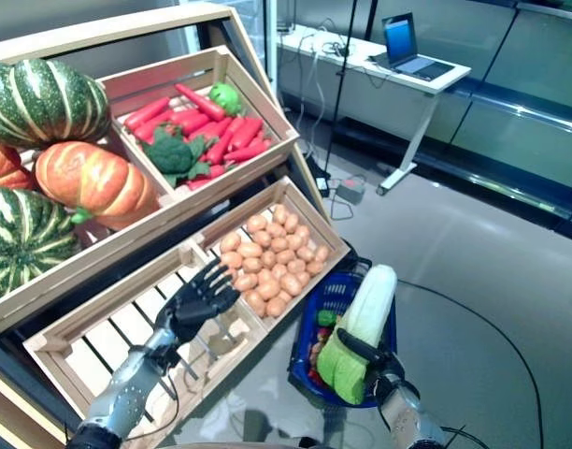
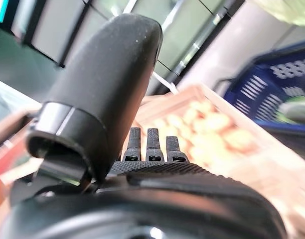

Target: Put vegetables into the basket

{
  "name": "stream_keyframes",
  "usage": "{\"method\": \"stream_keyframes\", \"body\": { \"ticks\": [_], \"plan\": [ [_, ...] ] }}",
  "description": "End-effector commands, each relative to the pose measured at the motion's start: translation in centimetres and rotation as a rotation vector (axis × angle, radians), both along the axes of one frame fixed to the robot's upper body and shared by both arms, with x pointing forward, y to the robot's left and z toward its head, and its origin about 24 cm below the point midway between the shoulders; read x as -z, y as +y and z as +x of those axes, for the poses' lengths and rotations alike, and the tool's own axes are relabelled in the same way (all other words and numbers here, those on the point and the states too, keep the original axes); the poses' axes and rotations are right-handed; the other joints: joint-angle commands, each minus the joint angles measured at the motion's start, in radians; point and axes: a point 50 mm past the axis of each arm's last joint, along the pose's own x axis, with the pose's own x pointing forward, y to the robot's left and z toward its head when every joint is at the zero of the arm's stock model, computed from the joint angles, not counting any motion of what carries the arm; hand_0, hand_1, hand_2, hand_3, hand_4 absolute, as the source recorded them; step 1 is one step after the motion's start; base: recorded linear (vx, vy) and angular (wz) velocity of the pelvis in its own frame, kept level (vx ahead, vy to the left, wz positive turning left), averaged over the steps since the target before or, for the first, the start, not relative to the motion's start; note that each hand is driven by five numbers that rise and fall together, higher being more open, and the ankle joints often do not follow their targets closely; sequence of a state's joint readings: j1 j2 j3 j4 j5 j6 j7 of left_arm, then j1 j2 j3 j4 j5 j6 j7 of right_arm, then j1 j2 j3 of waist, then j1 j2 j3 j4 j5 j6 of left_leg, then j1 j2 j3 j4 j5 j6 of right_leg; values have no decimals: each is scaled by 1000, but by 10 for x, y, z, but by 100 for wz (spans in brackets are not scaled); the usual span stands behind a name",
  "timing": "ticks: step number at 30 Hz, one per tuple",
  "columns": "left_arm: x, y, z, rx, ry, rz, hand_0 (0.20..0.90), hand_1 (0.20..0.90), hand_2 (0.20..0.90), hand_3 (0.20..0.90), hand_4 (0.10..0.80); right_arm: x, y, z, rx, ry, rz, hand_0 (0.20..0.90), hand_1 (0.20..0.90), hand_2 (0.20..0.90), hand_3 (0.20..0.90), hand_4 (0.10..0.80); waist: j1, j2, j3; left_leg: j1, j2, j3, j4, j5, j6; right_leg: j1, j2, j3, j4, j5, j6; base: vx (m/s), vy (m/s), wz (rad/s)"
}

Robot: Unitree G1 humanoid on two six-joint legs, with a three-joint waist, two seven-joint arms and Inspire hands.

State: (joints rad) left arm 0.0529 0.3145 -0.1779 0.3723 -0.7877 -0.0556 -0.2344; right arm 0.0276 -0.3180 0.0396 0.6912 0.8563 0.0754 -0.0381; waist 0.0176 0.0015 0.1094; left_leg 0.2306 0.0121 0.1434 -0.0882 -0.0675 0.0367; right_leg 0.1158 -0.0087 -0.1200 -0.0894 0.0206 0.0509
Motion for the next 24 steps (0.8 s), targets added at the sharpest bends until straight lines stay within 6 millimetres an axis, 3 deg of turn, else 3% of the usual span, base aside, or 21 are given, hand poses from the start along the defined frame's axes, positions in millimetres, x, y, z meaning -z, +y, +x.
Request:
{"method": "stream_keyframes", "body": {
  "ticks": [1,2,7,11,20,24],
  "plan": [
    [-43,2,35,28,-228,27,900,900,900,900,800,-58,-34,69,107,-269,-205,300,300,300,300,400,10,-21,39,-77,-11,-14,41,-4,7,18,-17,-19,65,-50,-46,-162,-42,4],
    [-49,-3,42,57,-257,43,900,900,900,900,800,-69,-44,79,147,-291,-246,300,300,300,300,400,19,-19,87,-145,-7,-21,150,-28,5,-41,-26,-32,165,-81,-53,-192,-52,4],
    [-69,-10,64,67,-329,55,900,900,900,900,800,-105,-58,112,195,-361,-320,300,300,300,300,400,20,-6,201,-296,1,-28,336,-75,0,-164,-47,-57,320,-130,-68,-215,-54,18],
    [-78,-16,68,100,-361,55,900,900,900,900,800,-137,-75,130,251,-418,-380,300,300,300,300,400,20,19,256,-393,-9,-41,432,-91,-3,-247,-64,-73,416,-158,-82,-141,-13,6],
    [-96,-20,73,123,-445,36,900,900,900,900,800,-184,-103,143,240,-467,-515,300,300,300,300,400,13,57,339,-569,-27,-40,659,-158,3,-414,-101,-102,664,-241,-106,-98,-18,10],
    [-103,-24,73,134,-491,7,900,900,900,900,800,-192,-108,146,219,-458,-542,300,300,300,300,400,7,65,368,-638,-23,-33,761,-185,9,-482,-116,-109,776,-280,-118,-61,-45,2]
  ]
}}
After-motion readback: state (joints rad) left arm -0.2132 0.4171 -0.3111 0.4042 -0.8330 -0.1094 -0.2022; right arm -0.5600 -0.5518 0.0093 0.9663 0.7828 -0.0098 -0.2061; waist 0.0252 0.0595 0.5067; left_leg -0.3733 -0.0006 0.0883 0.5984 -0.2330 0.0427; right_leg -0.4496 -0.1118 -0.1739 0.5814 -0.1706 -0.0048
